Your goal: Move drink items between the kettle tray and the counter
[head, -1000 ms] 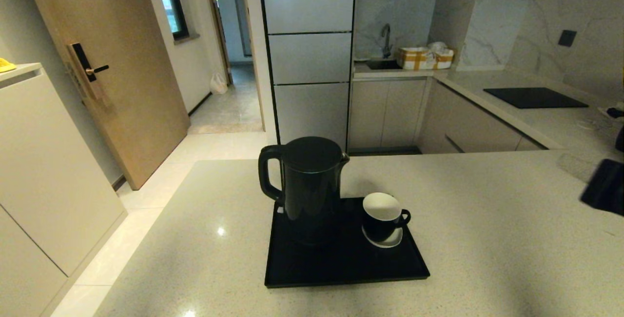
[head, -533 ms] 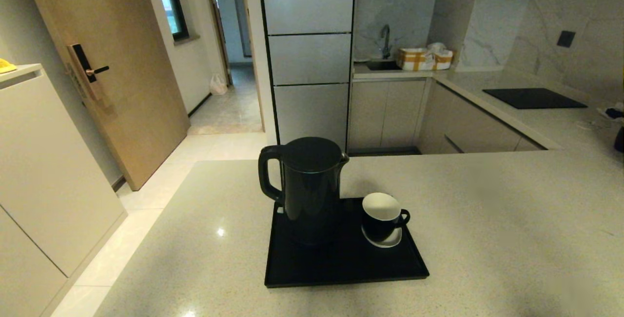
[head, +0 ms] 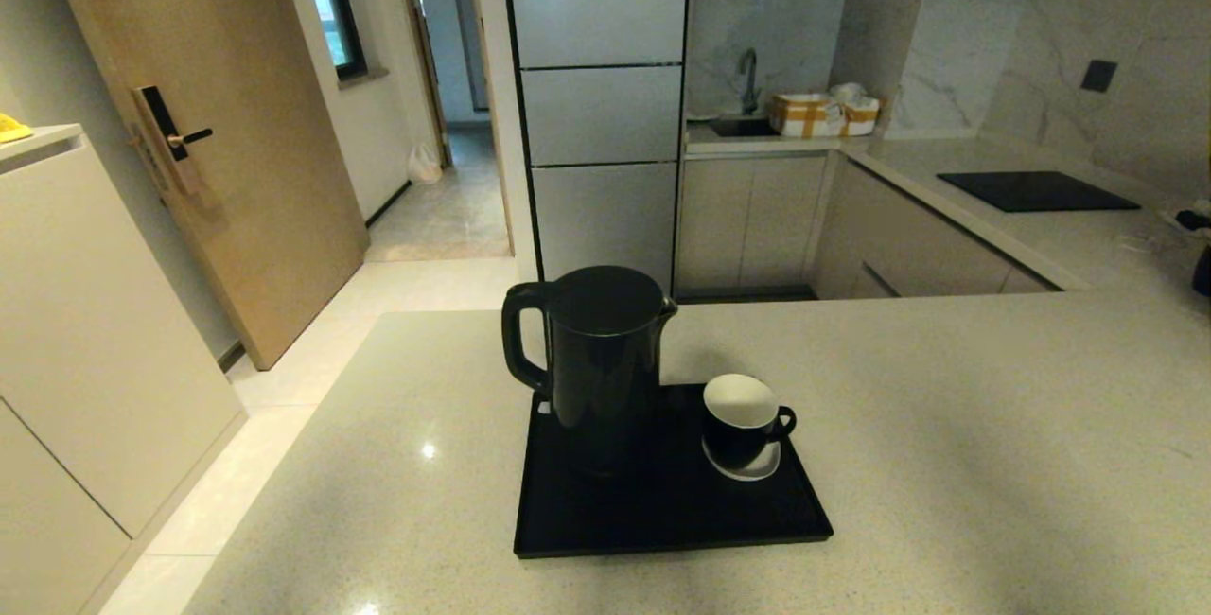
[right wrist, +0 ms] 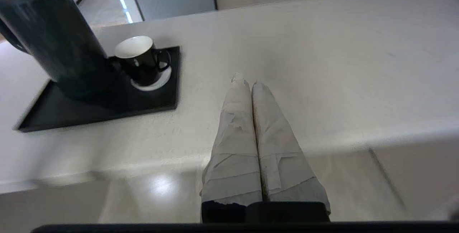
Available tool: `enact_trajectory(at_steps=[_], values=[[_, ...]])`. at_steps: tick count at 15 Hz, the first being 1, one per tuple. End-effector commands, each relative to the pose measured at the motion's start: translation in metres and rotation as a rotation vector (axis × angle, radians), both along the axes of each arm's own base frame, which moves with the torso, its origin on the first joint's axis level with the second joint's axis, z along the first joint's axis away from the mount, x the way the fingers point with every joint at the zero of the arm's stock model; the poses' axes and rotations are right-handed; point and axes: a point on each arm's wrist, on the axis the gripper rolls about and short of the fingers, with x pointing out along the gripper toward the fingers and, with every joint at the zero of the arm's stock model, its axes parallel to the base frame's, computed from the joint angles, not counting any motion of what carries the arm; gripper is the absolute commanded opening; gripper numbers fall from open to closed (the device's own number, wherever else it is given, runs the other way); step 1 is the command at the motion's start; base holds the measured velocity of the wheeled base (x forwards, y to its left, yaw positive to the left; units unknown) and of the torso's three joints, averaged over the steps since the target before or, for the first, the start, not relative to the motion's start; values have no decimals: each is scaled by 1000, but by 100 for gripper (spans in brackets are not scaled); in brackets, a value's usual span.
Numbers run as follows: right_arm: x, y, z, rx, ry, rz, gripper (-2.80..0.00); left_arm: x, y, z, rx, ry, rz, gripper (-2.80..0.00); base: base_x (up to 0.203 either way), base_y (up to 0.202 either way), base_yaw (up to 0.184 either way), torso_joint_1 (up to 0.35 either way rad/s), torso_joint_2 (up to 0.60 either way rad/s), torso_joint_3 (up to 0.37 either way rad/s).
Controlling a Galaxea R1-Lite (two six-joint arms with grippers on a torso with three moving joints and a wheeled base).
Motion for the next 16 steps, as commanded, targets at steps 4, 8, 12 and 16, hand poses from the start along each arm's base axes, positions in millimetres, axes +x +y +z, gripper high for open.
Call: enact_trajectory(at_steps=[4, 8, 12, 16], values=[[60, 1, -72, -108, -85, 66, -280, 0, 0, 0, 0, 1, 1, -280, 0, 0, 0, 0, 0, 0], [59, 1, -70, -108, -86, 48, -280, 0, 0, 0, 0, 1, 1, -280, 0, 0, 0, 0, 0, 0], [59, 1, -71, -102, -79, 45, -280, 0, 0, 0, 1, 1, -1, -280, 0, 0, 0, 0, 0, 0], [59, 1, -71, -88, -80, 43, -280, 0, 0, 0, 0, 1, 1, -280, 0, 0, 0, 0, 0, 0]])
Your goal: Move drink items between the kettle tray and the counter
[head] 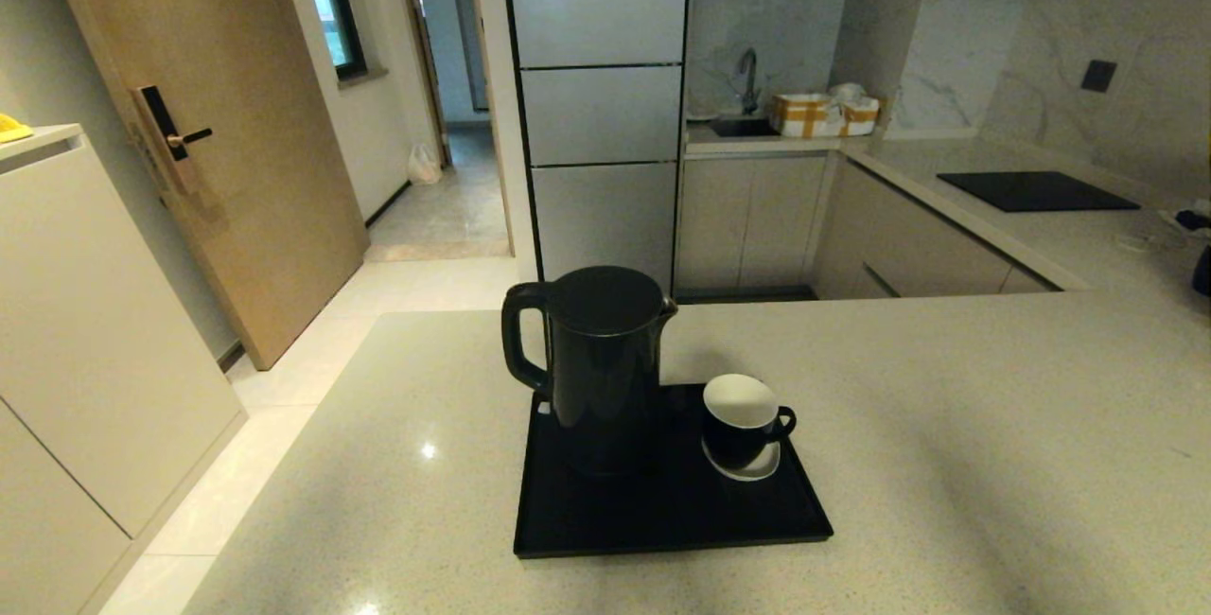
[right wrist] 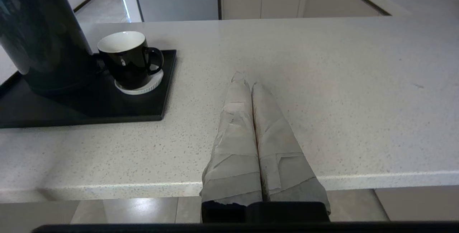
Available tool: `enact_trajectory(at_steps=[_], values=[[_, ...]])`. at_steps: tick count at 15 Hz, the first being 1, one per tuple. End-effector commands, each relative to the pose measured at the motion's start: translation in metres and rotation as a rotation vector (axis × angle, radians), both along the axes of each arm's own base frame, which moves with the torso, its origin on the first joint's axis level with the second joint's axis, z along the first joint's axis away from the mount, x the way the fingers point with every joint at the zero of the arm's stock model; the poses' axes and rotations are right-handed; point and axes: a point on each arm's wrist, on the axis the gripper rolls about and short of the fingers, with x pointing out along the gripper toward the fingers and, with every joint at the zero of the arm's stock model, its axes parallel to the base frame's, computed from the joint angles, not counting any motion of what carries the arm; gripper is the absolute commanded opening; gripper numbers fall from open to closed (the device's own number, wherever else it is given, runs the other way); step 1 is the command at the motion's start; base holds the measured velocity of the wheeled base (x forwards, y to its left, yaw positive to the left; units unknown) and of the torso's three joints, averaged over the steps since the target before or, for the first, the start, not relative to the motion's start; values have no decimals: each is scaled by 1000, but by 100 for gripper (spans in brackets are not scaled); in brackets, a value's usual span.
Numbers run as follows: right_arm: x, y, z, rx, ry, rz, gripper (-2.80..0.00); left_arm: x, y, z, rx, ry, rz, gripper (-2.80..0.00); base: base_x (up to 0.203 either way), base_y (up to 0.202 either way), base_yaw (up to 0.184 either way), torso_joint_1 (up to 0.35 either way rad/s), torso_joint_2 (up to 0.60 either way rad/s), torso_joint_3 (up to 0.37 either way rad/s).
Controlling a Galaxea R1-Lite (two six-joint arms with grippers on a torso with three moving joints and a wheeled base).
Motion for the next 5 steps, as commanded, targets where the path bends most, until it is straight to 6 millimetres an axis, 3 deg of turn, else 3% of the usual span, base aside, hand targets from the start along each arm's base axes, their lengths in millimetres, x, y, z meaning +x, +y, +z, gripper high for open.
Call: enact_trajectory(at_steps=[1, 5], values=[[0, 0, 0, 19, 8, -3, -280, 0, 0, 0, 0, 1, 0, -280, 0, 0, 0, 0, 0, 0], [0, 0, 0, 35, -1, -5, -280, 0, 0, 0, 0, 1, 0, -280, 0, 0, 0, 0, 0, 0]])
